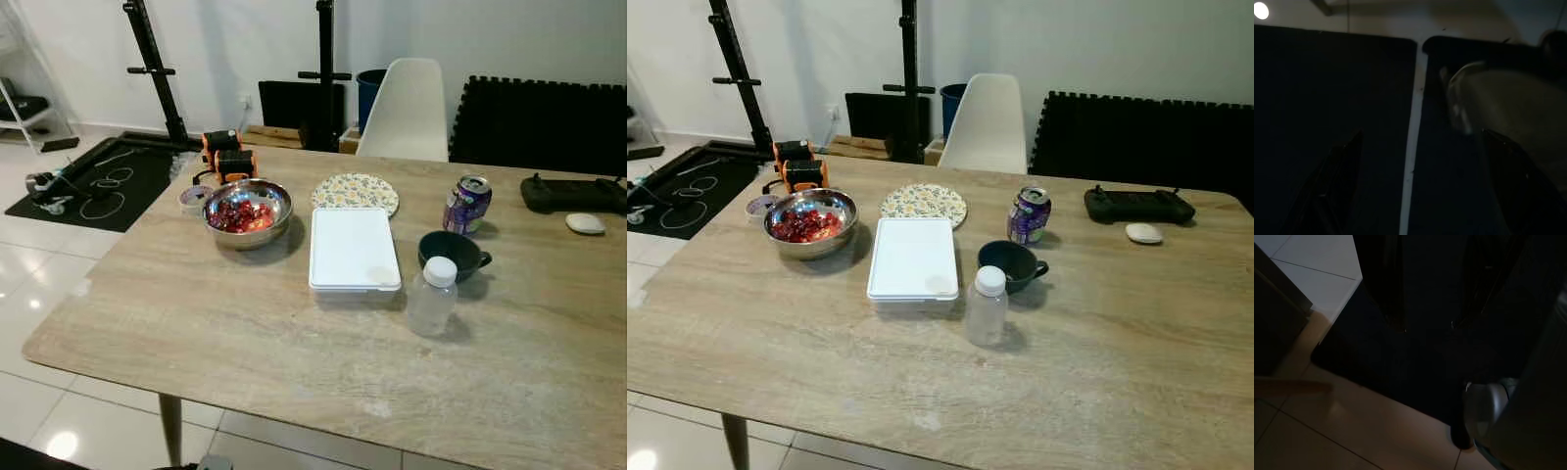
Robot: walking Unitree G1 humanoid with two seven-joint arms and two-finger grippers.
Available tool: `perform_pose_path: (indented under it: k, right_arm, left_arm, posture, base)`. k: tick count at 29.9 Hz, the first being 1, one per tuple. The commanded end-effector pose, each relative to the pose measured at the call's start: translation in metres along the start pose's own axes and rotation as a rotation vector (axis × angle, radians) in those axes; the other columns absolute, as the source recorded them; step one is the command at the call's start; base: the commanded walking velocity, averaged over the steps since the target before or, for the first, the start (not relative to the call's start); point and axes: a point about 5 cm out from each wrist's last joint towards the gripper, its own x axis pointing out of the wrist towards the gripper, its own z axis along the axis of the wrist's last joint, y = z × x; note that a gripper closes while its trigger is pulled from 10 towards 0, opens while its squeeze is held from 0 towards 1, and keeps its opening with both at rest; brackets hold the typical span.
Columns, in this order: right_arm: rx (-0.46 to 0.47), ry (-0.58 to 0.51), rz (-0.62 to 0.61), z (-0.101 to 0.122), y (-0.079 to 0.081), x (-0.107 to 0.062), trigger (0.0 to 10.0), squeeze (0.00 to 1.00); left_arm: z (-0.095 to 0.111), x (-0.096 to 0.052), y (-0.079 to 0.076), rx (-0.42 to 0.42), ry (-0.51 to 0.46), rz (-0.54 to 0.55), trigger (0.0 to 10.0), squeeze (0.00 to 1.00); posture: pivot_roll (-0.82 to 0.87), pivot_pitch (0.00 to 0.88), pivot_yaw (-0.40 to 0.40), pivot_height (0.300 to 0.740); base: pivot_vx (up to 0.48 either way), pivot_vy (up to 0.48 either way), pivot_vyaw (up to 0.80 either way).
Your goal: Restocking fridge
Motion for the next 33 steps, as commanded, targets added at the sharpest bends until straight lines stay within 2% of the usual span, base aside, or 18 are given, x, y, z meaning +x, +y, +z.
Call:
perform_pose_path:
  k: [1, 5, 7, 9, 11, 14, 16, 18, 20, 21, 22, 24, 25, 26, 29, 30, 32, 33]
  right_arm:
    - [0.054, 0.021, -0.008, -0.006, 0.004, 0.000, 10.0, 0.00]
    - [0.110, 0.033, 0.001, -0.009, 0.015, 0.000, 10.0, 0.00]
    - [0.090, 0.031, 0.010, -0.009, 0.019, 0.000, 10.0, 0.00]
    - [0.072, 0.027, 0.016, -0.007, 0.024, 0.000, 10.0, 0.00]
    - [0.026, 0.007, 0.022, -0.001, 0.033, -0.001, 10.0, 0.00]
    - [0.016, -0.010, 0.020, 0.002, 0.037, -0.001, 10.0, 0.00]
    - [0.009, -0.047, -0.001, 0.009, 0.042, -0.001, 10.0, 0.00]
    - [0.009, -0.047, -0.001, 0.009, 0.042, -0.001, 10.0, 0.00]
    - [0.006, -0.037, -0.076, -0.006, -0.001, -0.001, 10.0, 0.00]
    - [0.006, -0.037, -0.076, -0.006, -0.001, -0.001, 10.0, 0.00]
    - [0.023, -0.035, -0.103, -0.009, -0.017, -0.001, 10.0, 0.00]
    - [0.023, -0.035, -0.103, -0.009, -0.017, -0.001, 10.0, 0.00]
    - [0.044, -0.046, -0.122, -0.010, -0.028, -0.002, 10.0, 0.00]
    - [0.082, -0.072, -0.124, -0.006, -0.030, -0.003, 10.0, 0.00]
    - [0.105, -0.097, -0.119, -0.003, -0.030, -0.003, 10.0, 0.00]
    - [0.116, -0.125, -0.120, -0.001, -0.033, -0.003, 10.0, 0.00]
    - [0.125, -0.132, -0.126, 0.000, -0.037, -0.004, 10.0, 0.00]
    - [0.125, -0.132, -0.126, 0.000, -0.037, -0.004, 10.0, 0.00]
  left_arm:
    - [-0.014, -0.003, 0.005, 0.017, 0.045, 0.003, 10.0, 0.00]
    - [-0.027, -0.007, 0.018, -0.012, 0.084, 0.038, 10.0, 0.00]
    - [-0.026, -0.008, 0.020, -0.002, 0.081, 0.043, 10.0, 0.00]
    - [-0.020, -0.007, 0.024, -0.011, 0.055, 0.052, 10.0, 0.00]
    - [-0.001, -0.007, 0.030, -0.033, -0.009, 0.079, 10.0, 0.00]
    - [0.009, -0.006, 0.033, -0.044, -0.042, 0.092, 10.0, 0.00]
    - [0.026, -0.007, 0.038, -0.033, -0.096, 0.126, 10.0, 0.00]
    - [0.026, -0.007, 0.038, -0.033, -0.096, 0.126, 10.0, 0.00]
    - [0.036, -0.008, 0.043, -0.040, -0.125, 0.167, 10.0, 0.00]
    - [0.036, -0.008, 0.043, -0.040, -0.125, 0.167, 10.0, 0.00]
    - [0.035, -0.008, 0.044, -0.044, -0.123, 0.167, 10.0, 0.00]
    - [0.035, -0.008, 0.044, -0.044, -0.123, 0.167, 10.0, 0.00]
    - [0.032, -0.008, 0.045, -0.047, -0.112, 0.162, 10.0, 0.00]
    - [0.025, -0.009, 0.046, -0.070, -0.096, 0.158, 10.0, 0.00]
    - [0.017, -0.009, 0.046, -0.089, -0.079, 0.155, 10.0, 0.00]
    - [0.006, -0.008, 0.039, -0.114, -0.055, 0.133, 10.0, 0.00]
    - [0.003, -0.006, 0.028, -0.115, -0.045, 0.108, 10.0, 0.00]
    - [0.003, -0.006, 0.028, -0.115, -0.045, 0.108, 10.0, 0.00]
  posture:
    - [-0.11, 0.000, 0.027, 0.740]
    - [-0.11, 0.000, 0.048, 0.740]
    - [-0.09, 0.000, 0.049, 0.740]
    - [-0.06, 0.000, 0.038, 0.740]
    - [-0.04, 0.000, 0.029, 0.740]
    - [-0.04, 0.000, 0.030, 0.740]
    - [-0.02, 0.000, 0.033, 0.740]
    - [-0.02, 0.000, 0.033, 0.740]
    - [0.00, 0.000, 0.054, 0.740]
    - [0.00, 0.000, 0.054, 0.740]
    - [0.00, 0.004, 0.050, 0.740]
    - [0.00, 0.004, 0.050, 0.740]
    - [0.01, 0.008, 0.042, 0.740]
    - [0.01, 0.005, 0.035, 0.740]
    - [0.01, 0.013, 0.034, 0.740]
    - [0.01, 0.023, 0.020, 0.740]
    - [0.00, 0.022, 0.002, 0.740]
    - [0.00, 0.022, 0.002, 0.740]
  base:
    - [0.000, 0.000, 0.00]
    - [0.000, 0.000, 0.00]
    - [0.000, 0.000, 0.00]
    - [0.000, 0.000, 0.00]
    - [0.000, 0.000, 0.00]
    - [0.000, 0.000, 0.00]
    - [0.000, 0.000, 0.00]
    - [0.000, 0.000, 0.00]
    - [0.000, 0.000, 0.00]
    - [0.000, 0.000, 0.00]
    - [0.000, 0.000, 0.00]
    - [0.000, 0.000, 0.00]
    - [0.000, 0.000, 0.00]
    - [0.000, 0.000, 0.00]
    - [0.000, 0.000, 0.00]
    - [0.000, 0.000, 0.00]
    - [0.000, 0.000, 0.00]
    - [0.000, 0.000, 0.00]
